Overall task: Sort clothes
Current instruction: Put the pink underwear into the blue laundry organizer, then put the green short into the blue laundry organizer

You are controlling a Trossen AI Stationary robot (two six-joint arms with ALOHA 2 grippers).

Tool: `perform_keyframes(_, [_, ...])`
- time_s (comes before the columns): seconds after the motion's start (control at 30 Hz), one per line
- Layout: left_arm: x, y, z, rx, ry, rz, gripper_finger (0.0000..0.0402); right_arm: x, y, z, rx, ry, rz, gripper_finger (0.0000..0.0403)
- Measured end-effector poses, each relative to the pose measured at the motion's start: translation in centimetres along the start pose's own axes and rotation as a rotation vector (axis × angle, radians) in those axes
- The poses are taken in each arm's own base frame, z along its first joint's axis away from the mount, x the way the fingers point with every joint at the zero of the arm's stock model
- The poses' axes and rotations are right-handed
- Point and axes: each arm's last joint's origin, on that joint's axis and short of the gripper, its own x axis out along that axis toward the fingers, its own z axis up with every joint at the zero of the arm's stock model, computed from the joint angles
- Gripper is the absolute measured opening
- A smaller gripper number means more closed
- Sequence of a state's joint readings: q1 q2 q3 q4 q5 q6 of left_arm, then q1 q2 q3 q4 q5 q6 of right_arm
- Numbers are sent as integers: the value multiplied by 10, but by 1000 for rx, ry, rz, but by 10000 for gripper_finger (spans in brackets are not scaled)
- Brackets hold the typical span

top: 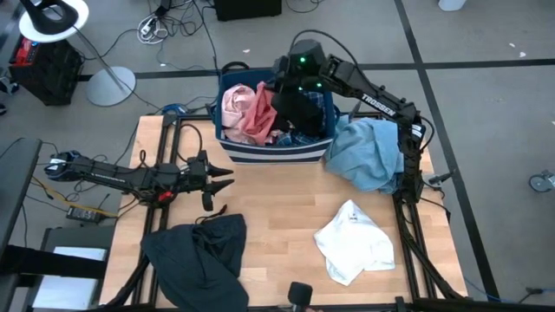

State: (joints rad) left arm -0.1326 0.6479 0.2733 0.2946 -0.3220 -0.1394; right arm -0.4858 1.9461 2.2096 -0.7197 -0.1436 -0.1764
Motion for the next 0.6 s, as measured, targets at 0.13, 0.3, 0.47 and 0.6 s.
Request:
perform_keyframes(0.13, [0,0,-1,11,31,8,145,7,4,-12,52,78,37,66])
perform_keyframes(0.3, [-2,-1,11,4,174,34,145,10,9,-24,75,175,67,119])
perform_keyframes(0.47, [-7,-5,31,5,241,39,145,4,18,-32,101,280,96,159])
perform_keyframes(0.6, [-13,-7,42,20,292,75,145,-8,28,-37,110,376,126,175])
